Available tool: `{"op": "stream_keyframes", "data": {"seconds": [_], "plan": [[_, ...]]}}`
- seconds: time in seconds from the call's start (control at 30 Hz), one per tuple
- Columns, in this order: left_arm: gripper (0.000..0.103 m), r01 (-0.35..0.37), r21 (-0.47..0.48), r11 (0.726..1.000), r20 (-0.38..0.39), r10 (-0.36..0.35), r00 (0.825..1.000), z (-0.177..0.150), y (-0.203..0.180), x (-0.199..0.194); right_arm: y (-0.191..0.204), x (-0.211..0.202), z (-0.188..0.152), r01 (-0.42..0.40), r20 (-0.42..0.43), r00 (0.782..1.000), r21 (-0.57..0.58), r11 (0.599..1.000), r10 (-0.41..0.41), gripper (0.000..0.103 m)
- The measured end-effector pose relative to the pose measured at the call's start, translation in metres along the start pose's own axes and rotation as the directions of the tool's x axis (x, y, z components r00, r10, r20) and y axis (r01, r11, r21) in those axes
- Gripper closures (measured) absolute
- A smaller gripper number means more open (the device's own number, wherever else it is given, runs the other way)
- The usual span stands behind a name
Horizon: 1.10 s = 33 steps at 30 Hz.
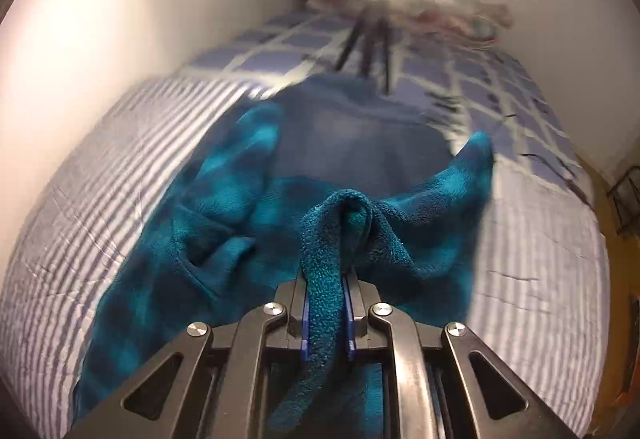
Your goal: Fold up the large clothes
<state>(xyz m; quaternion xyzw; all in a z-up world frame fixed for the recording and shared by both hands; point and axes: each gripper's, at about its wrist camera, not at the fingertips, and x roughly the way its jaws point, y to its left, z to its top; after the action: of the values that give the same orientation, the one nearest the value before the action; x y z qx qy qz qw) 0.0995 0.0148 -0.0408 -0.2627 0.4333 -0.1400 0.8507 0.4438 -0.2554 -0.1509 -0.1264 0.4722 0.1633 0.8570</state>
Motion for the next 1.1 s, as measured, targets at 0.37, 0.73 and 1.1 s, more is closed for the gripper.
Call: {"op": "stream_keyframes", "data": {"seconds": [0.37,0.73,1.1], "plan": [[0.103,-0.006,0.015,1.000,-0.006,0.006,1.000,-0.001,-0.002,0.001,0.003,0.013,-0.010,-0.130,-0.014,0.991,0.028,0.991,0.131,0.063],[0.082,0.056,0.019,0.998,-0.049,-0.055,0.997,-0.011,-0.005,0.001,-0.062,-0.183,-0.099,-0.210,0.135,0.973,0.200,0.957,0.185,0.051],[0.051,0.189,-0.021,0.982,-0.180,-0.190,0.965,-0.028,-0.027,0.049,-0.047,-0.229,-0.295,-0.248,0.014,0.964,0.397,0.884,0.264,0.047]]}}
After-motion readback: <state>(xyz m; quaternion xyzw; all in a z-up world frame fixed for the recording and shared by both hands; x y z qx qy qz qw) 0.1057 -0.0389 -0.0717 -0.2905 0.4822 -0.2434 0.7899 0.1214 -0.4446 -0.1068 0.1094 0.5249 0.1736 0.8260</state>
